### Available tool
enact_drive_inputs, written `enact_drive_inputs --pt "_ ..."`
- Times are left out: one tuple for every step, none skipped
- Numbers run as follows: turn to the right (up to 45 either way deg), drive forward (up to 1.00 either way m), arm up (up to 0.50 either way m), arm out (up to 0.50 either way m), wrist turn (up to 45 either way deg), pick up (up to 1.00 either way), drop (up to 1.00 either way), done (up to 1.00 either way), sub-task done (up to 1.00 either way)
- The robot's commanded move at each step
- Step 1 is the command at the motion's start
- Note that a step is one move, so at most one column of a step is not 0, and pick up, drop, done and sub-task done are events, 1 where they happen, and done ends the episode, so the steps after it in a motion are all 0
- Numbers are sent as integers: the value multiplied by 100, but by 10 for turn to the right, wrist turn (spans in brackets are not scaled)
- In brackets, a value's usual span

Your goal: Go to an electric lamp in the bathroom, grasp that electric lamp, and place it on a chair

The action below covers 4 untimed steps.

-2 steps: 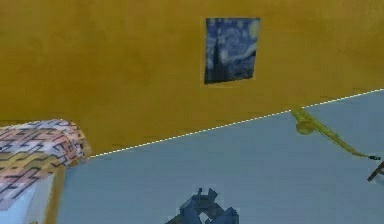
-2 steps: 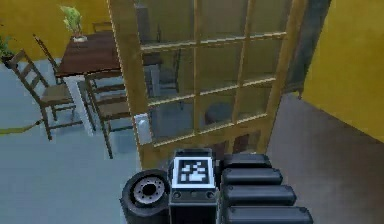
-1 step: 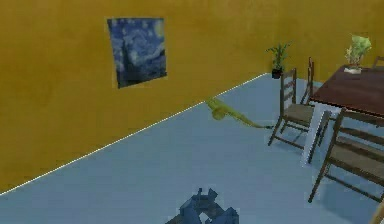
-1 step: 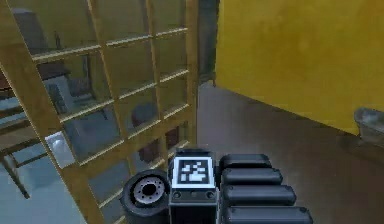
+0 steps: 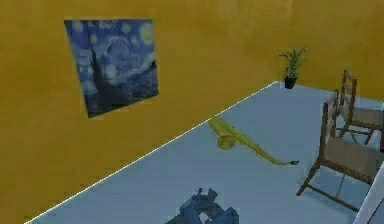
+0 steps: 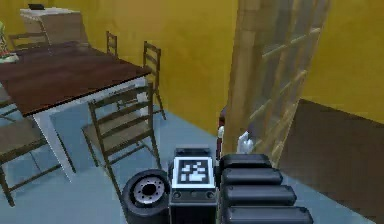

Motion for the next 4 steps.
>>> enact_drive_inputs --pt "450 0 0 0 0 0 0 0 0" --pt "90 0 0 0 0 0 0 0 0" --pt "0 65 0 0 0 0 0 0 0" --pt "-450 0 0 0 0 0 0 0 0"
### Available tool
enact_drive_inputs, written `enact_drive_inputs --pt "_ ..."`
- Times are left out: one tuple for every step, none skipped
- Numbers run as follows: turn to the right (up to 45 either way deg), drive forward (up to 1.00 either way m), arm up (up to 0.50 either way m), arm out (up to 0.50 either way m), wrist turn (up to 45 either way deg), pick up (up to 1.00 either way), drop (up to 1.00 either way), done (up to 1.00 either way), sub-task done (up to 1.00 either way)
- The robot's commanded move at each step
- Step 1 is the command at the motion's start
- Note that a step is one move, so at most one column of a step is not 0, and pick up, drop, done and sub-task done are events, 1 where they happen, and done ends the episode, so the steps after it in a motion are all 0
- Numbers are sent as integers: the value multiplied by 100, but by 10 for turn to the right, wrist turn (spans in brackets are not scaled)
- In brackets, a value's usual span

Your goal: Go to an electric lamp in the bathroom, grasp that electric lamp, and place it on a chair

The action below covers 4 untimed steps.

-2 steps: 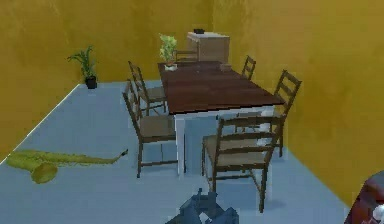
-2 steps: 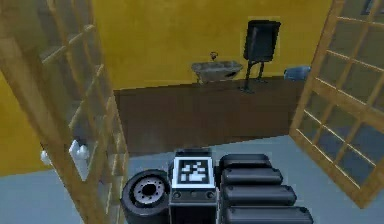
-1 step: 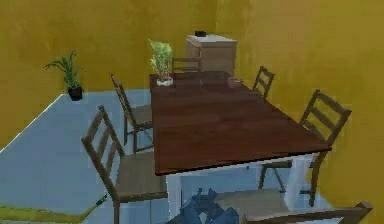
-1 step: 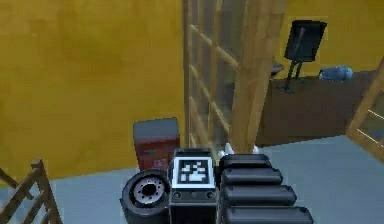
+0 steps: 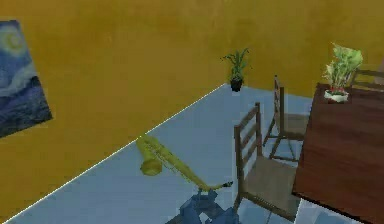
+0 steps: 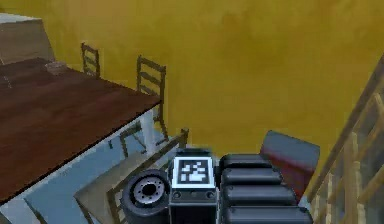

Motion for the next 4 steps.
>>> enact_drive_inputs --pt "-270 0 0 0 0 0 0 0 0" --pt "-30 0 0 0 0 0 0 0 0" --pt "0 0 0 48 0 0 0 0 0" --pt "0 0 0 0 450 0 0 0 0"
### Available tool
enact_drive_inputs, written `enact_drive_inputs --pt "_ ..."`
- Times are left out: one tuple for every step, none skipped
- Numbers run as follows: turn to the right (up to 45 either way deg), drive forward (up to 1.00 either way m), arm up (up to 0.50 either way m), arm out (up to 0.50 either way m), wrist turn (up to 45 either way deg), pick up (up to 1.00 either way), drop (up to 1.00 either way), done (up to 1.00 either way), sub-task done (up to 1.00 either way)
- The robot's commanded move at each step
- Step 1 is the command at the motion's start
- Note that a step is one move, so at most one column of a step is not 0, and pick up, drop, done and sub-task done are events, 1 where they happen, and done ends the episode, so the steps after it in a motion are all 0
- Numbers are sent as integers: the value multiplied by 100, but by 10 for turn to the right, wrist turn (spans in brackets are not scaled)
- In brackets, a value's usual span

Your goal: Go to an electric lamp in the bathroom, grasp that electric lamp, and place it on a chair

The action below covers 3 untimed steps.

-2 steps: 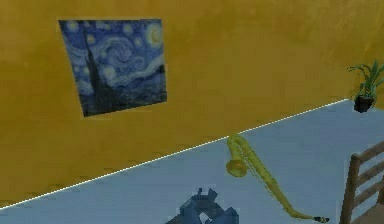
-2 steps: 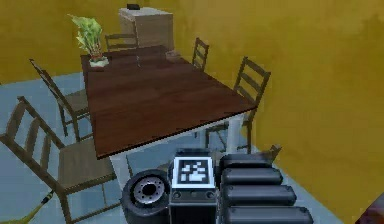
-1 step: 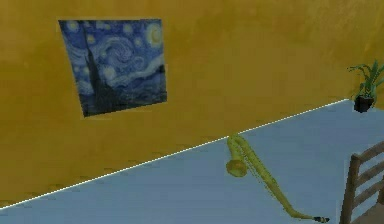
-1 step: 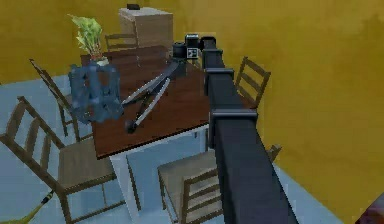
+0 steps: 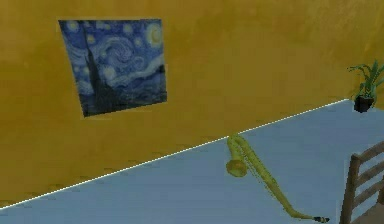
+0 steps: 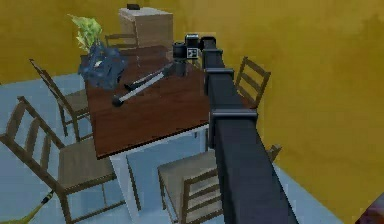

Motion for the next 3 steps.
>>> enact_drive_inputs --pt "0 0 0 0 450 0 0 0 0" --pt "0 0 0 0 450 0 0 0 0" --pt "0 0 0 0 60 0 0 0 0"
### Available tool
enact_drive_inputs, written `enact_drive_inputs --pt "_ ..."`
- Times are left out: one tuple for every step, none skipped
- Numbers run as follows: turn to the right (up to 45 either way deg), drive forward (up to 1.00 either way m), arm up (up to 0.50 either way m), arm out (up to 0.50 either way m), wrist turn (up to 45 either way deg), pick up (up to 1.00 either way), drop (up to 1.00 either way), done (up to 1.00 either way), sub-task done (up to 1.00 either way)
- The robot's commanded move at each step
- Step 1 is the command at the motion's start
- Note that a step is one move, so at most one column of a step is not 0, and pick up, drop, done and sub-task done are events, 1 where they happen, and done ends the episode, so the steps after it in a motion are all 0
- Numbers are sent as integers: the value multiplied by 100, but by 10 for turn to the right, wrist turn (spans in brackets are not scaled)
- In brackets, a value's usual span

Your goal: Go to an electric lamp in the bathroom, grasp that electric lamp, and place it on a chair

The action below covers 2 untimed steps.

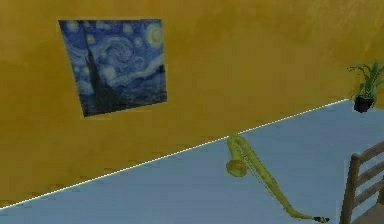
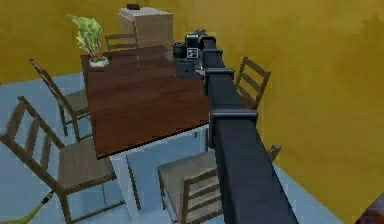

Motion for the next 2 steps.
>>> enact_drive_inputs --pt "0 0 -32 0 0 0 0 0 0" --pt "0 0 -32 0 0 0 0 0 0"
